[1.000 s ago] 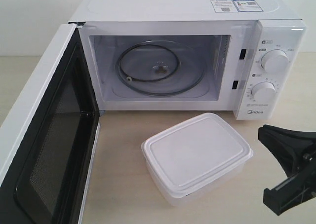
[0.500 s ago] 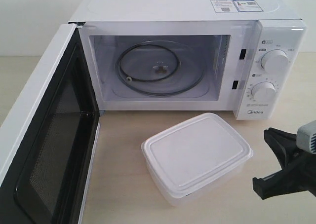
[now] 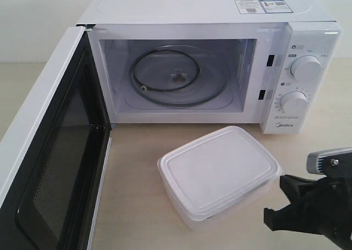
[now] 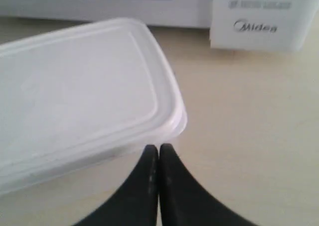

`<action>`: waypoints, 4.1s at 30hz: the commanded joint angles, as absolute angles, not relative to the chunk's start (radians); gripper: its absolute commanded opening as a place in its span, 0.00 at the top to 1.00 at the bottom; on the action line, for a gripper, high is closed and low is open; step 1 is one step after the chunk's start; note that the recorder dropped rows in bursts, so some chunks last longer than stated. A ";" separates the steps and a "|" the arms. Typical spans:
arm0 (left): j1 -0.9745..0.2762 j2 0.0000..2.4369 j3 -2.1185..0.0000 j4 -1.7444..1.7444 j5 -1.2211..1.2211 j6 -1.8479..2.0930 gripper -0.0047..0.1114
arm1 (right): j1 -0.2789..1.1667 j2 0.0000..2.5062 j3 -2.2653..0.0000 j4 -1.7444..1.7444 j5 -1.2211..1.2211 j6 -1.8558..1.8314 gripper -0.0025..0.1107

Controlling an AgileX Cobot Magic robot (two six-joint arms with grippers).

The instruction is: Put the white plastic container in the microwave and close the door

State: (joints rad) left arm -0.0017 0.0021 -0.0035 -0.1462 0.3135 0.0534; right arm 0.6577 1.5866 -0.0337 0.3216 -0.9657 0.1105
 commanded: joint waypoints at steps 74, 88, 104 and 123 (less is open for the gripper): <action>-0.001 0.000 0.000 -0.141 0.306 0.054 0.92 | 0.601 1.731 -0.247 -0.099 -0.975 1.180 0.76; -0.001 0.000 0.000 -0.141 0.306 0.054 0.92 | 0.601 1.733 -0.414 -0.103 -0.760 1.287 0.60; -0.001 0.000 0.000 -0.141 0.306 0.054 0.92 | 0.601 1.766 -0.433 -0.114 -0.714 1.337 0.60; -0.001 0.000 0.000 -0.141 0.306 0.054 0.92 | 0.601 1.768 -0.503 -0.192 -0.609 1.408 0.67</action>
State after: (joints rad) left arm -0.0017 0.0021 -0.0035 -0.1462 0.3135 0.0534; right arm 0.6074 1.7699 -0.4994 -0.1688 -0.6205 1.4061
